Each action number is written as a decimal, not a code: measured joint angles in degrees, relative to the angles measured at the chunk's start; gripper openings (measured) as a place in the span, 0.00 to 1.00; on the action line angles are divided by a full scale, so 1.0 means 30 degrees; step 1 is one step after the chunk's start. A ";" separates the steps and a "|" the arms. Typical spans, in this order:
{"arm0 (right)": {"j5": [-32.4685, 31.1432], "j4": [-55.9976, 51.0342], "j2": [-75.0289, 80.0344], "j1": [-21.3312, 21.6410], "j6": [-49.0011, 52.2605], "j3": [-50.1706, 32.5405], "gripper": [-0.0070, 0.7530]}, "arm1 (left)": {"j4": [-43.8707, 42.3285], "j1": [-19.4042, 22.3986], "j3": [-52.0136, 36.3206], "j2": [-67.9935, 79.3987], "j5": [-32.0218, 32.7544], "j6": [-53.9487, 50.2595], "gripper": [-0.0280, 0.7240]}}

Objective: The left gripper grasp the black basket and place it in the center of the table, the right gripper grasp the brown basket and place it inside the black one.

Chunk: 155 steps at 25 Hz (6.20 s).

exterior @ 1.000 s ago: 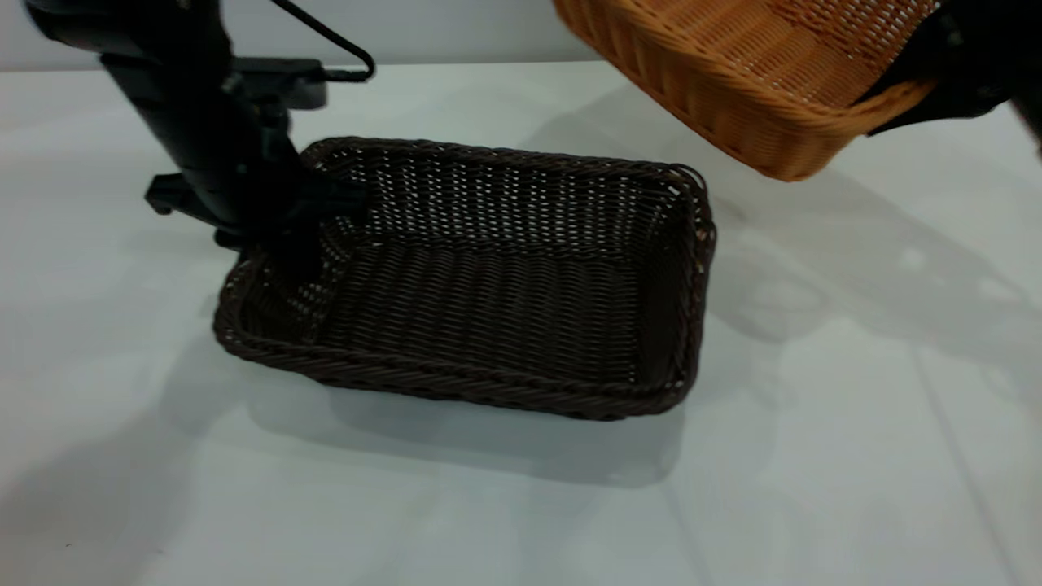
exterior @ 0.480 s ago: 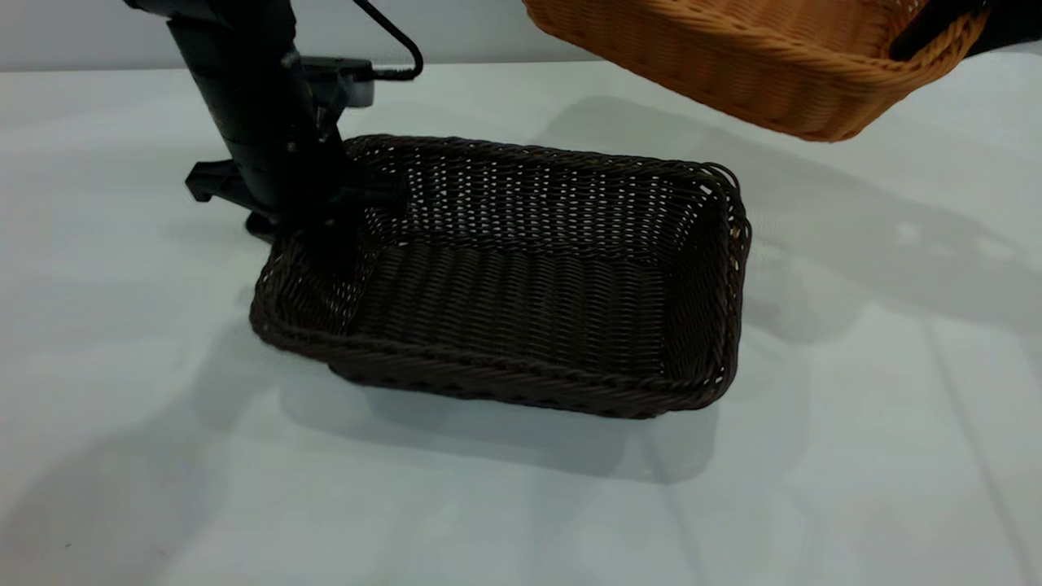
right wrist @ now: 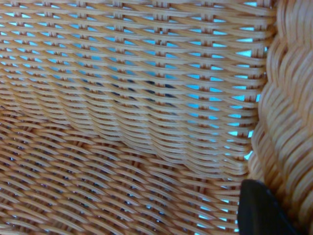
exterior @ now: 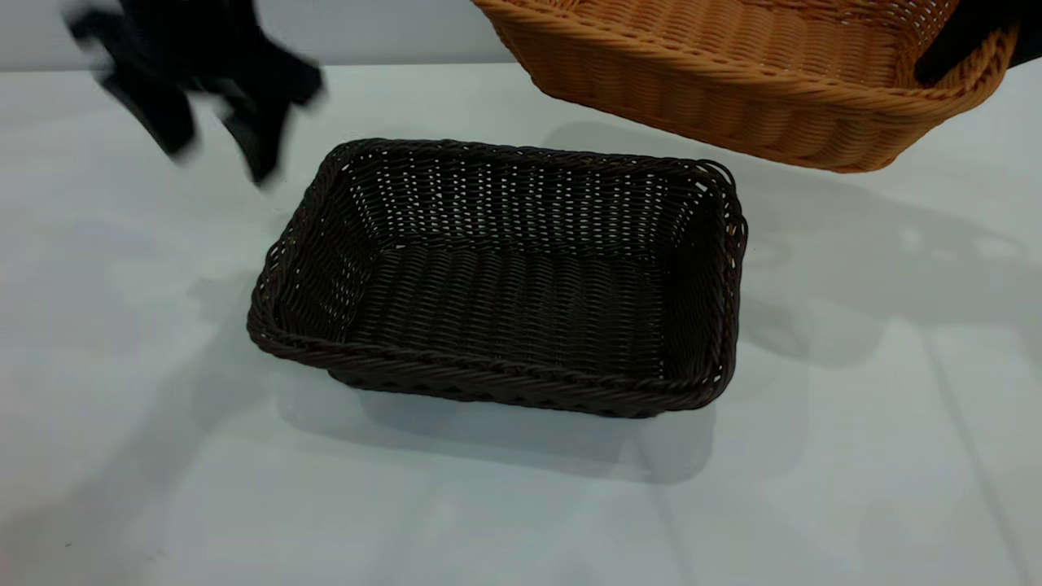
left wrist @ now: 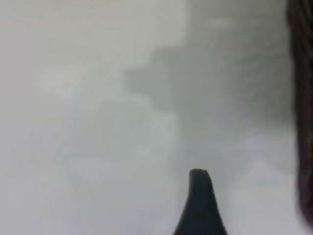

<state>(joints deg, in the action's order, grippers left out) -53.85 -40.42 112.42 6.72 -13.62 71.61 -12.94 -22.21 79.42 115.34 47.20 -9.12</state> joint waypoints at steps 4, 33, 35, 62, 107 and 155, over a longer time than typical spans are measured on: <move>-0.0542 0.0231 0.0000 -0.1080 0.0000 0.0000 0.10 | -0.2946 0.0000 0.0000 -0.3608 0.1061 -0.1167 0.71; 0.0158 -0.0912 0.4013 -0.6945 -0.0802 0.0381 0.12 | -0.4304 0.0000 0.0000 -0.8286 0.2546 -0.2542 0.71; 0.0047 -0.0912 0.3995 -0.6945 -0.0846 0.0381 0.12 | -0.4304 0.0000 0.0000 -0.8286 0.2504 -0.2634 0.71; -0.3735 -0.4052 0.4110 -0.7080 -0.0493 0.0302 0.12 | -0.4268 0.0000 0.0000 -0.8099 0.1908 -0.2705 0.71; 0.2800 0.2225 0.3500 -0.8839 0.2433 -0.1645 0.30 | -0.4248 0.0000 0.0000 -0.8099 0.1631 -0.1845 0.71; -0.5898 1.2322 -2.0231 -0.8728 0.5807 -0.5251 0.63 | 0.0754 0.0000 -0.4988 -2.2040 0.6543 -0.0011 0.71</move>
<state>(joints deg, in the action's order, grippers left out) -71.55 -3.45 51.72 -19.46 3.80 55.85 -10.68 -22.21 64.45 49.22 66.83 -9.15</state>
